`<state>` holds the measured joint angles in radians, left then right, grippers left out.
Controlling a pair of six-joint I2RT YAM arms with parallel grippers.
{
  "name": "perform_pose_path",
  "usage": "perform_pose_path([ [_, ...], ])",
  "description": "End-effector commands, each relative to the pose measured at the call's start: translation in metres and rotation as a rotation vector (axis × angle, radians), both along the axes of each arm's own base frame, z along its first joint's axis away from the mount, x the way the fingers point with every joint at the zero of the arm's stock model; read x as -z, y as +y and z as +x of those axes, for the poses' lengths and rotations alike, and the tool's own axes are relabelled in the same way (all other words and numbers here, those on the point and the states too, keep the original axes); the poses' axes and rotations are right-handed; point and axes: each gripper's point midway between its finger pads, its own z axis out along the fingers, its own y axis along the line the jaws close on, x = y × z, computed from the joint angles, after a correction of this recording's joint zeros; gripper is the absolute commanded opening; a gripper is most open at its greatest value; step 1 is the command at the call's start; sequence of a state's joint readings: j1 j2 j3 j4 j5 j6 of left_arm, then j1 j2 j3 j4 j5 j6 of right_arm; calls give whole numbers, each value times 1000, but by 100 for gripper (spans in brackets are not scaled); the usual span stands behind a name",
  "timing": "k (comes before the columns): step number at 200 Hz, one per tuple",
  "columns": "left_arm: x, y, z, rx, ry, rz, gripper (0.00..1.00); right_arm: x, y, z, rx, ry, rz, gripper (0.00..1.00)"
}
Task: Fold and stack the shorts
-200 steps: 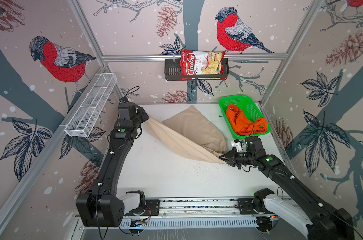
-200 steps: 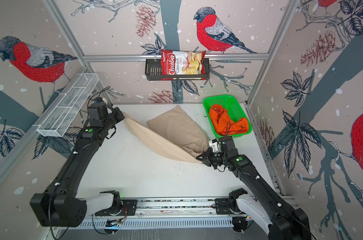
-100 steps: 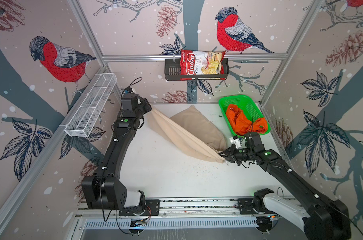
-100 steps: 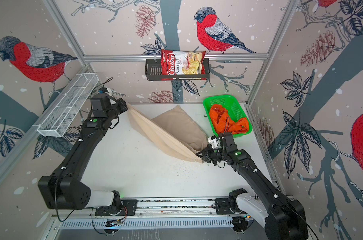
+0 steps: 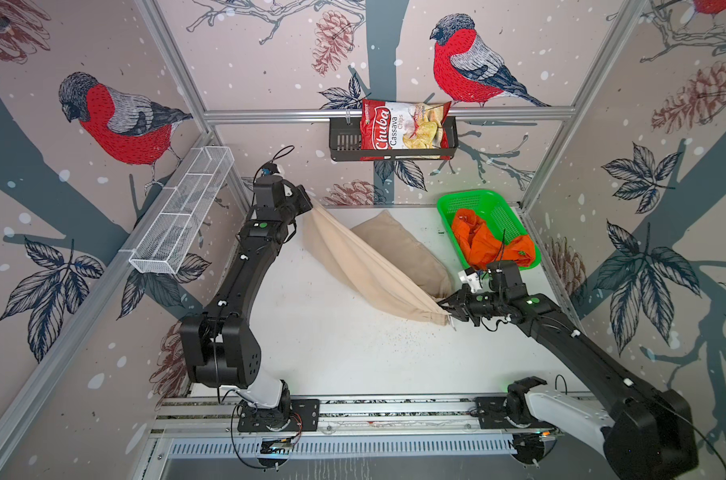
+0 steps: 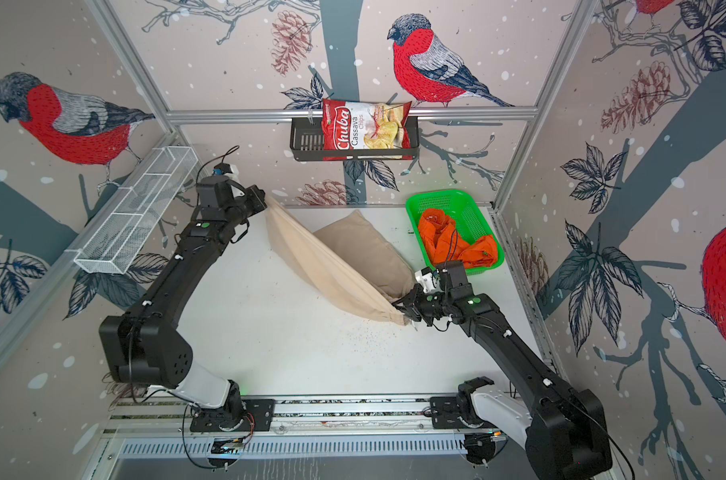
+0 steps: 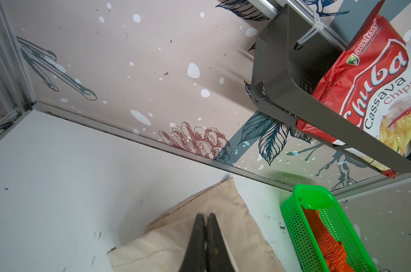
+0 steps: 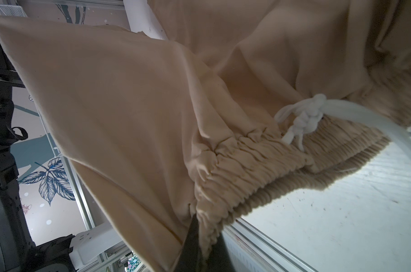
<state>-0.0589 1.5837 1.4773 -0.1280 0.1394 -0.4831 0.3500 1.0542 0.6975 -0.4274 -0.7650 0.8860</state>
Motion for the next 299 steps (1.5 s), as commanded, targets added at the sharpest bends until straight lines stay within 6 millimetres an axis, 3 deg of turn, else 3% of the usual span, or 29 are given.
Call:
perform_pose_path([
  [1, -38, 5, 20, -39, -154, -4, 0, 6, -5, -7, -13, 33, -27, 0],
  [61, -31, -29, 55, 29, -130, 46, 0, 9, -11, -2, 5, 38, -32, 0],
  [119, -8, -33, 78, 14, -91, 57, 0, 16, -14, 1, 4, 56, -26, 0],
  [170, 0, -42, 98, 23, -90, 51, 0, 21, -16, 5, 0, 75, -25, 0],
  [245, 3, -79, 133, 79, -110, 71, 0, 27, -21, 8, 14, 98, -23, 0],
  [299, 11, -95, 146, 107, -125, 46, 0, 30, -22, 10, 15, 111, -27, 0],
])
